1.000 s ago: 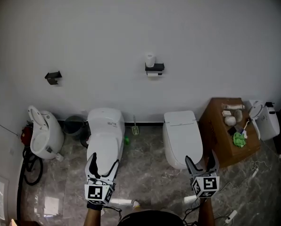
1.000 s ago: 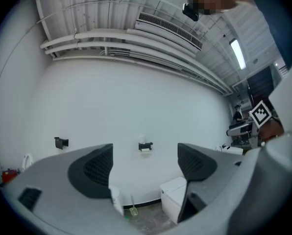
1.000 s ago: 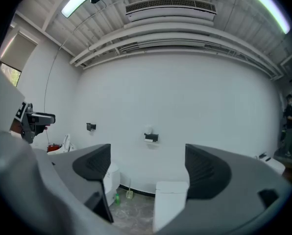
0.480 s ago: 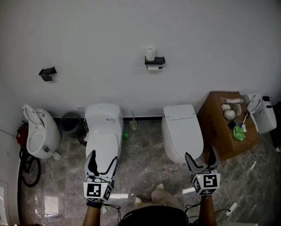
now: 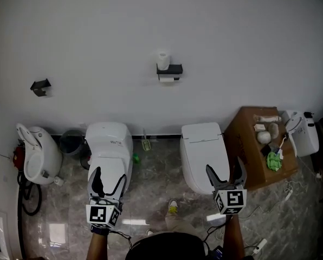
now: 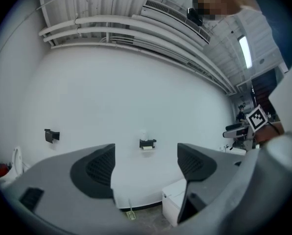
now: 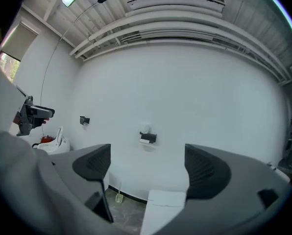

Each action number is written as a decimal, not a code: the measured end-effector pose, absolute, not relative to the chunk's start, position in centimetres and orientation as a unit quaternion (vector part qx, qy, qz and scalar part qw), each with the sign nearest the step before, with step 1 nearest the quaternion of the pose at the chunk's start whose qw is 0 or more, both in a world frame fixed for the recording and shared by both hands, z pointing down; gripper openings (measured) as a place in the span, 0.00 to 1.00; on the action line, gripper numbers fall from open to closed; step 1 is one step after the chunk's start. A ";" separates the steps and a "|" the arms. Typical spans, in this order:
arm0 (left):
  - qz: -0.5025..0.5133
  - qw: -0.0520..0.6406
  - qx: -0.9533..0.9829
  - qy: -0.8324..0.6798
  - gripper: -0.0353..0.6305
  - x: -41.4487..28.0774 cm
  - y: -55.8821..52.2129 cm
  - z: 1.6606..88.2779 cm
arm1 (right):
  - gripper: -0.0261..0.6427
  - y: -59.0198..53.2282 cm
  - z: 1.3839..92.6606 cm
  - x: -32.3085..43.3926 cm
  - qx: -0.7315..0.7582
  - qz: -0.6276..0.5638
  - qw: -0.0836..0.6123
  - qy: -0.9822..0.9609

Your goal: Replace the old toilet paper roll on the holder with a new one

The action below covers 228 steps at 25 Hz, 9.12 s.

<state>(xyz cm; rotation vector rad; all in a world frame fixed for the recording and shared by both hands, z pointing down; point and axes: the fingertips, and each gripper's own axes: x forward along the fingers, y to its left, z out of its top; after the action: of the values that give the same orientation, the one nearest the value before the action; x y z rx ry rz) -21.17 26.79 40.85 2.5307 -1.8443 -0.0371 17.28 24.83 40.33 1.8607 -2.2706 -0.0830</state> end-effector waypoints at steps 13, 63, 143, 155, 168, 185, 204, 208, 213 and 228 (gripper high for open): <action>0.005 -0.013 0.810 -0.587 0.66 -10.7 12.7 38.8 | 0.73 10.2 40.8 22.1 0.583 -0.017 0.086 -0.808; -0.015 0.040 0.834 -0.550 0.65 -13.5 -19.7 47.0 | 0.72 -19.2 49.3 6.9 0.495 -0.181 0.316 -0.789; 0.001 0.045 0.850 -0.524 0.63 -11.1 -20.2 47.8 | 0.30 -35.7 59.1 1.0 0.411 -0.436 0.497 -0.628; 0.001 0.043 0.853 -0.520 0.63 -10.6 -19.8 48.1 | 0.30 -35.5 58.8 3.0 0.415 -0.438 0.510 -0.613; -0.003 0.048 0.861 -0.506 0.62 -9.4 -19.6 48.0 | 0.30 -35.2 58.4 6.8 0.430 -0.427 0.531 -0.593; -0.013 0.045 0.869 -0.493 0.61 -9.3 -19.8 47.6 | 0.30 -35.7 58.3 12.0 0.463 -0.402 0.558 -0.559; -0.007 0.035 0.859 -0.511 0.61 -11.0 -20.9 47.1 | 0.30 -32.6 55.3 17.4 0.584 -0.299 0.487 -0.577; -0.007 0.034 0.860 -0.510 0.61 -10.6 -21.2 47.1 | 0.29 -31.4 53.0 17.9 0.630 -0.236 0.412 -0.615; -0.006 0.028 0.864 -0.503 0.61 -9.6 -21.7 46.8 | 0.29 -29.9 51.9 19.4 0.679 -0.084 0.278 -0.674; 0.002 0.024 0.866 -0.500 0.61 -7.8 -21.5 46.8 | 0.29 -25.3 46.7 19.4 0.668 0.074 0.022 -0.741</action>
<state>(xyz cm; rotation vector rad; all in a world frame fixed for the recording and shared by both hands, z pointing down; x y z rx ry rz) -7.77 -21.52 46.81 2.6797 -1.5457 0.0062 19.43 -25.34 46.75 2.0680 -2.2938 0.2293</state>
